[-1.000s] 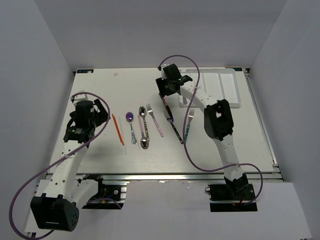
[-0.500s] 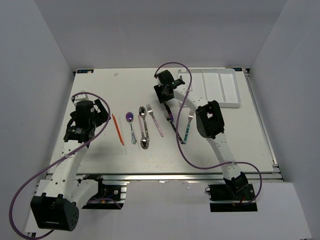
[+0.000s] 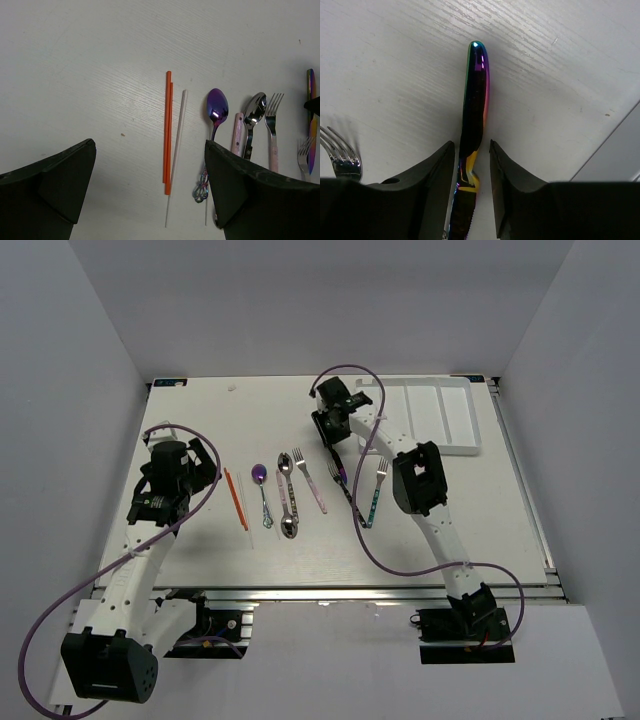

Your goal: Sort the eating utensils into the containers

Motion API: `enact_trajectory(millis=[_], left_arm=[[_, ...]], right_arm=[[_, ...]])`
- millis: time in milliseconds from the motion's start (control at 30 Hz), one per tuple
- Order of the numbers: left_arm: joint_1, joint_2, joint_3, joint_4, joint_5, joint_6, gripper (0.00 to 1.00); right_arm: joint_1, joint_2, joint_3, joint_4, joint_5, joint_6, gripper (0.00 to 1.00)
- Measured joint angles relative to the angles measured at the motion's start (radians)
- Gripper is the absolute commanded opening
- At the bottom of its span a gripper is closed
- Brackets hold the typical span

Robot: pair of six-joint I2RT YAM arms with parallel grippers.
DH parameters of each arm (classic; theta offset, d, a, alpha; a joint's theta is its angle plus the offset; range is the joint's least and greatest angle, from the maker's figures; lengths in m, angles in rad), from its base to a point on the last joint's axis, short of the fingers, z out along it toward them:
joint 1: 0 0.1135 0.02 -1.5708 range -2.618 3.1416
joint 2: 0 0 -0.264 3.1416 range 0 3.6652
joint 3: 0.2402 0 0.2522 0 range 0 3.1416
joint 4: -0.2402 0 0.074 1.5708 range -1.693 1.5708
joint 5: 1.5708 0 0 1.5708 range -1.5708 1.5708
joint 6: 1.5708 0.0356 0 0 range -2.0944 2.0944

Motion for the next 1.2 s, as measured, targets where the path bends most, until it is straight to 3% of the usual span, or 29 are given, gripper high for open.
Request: enact_trajectory(millis=[167, 400, 567, 633, 767, 967, 1200], left_arm=[[0.0, -0.001, 0.0, 0.0, 0.0, 0.0, 0.98], [0.0, -0.001, 0.0, 0.0, 0.001, 0.0, 0.98], [0.0, -0.001, 0.0, 0.0, 0.001, 0.0, 0.98], [0.0, -0.001, 0.0, 0.0, 0.001, 0.0, 0.98], [0.0, -0.002, -0.001, 0.0, 0.001, 0.0, 0.98], [0.0, -0.003, -0.002, 0.0, 0.001, 0.0, 0.98], [0.0, -0.003, -0.004, 0.0, 0.003, 0.0, 0.98]], right_arm=[[-0.038, 0.003, 0.006, -0.011, -0.085, -0.016, 0.16], [-0.058, -0.021, -0.042, 0.013, -0.111, -0.011, 0.12], [-0.055, -0.105, -0.189, 0.055, -0.043, -0.011, 0.09], [-0.055, -0.152, -0.269, 0.065, -0.014, -0.012, 0.1], [-0.056, -0.216, -0.368, 0.056, 0.026, -0.012, 0.28], [-0.061, -0.196, -0.317, -0.023, 0.045, -0.015, 0.46], [-0.062, -0.077, -0.096, -0.163, 0.023, -0.056, 0.46]])
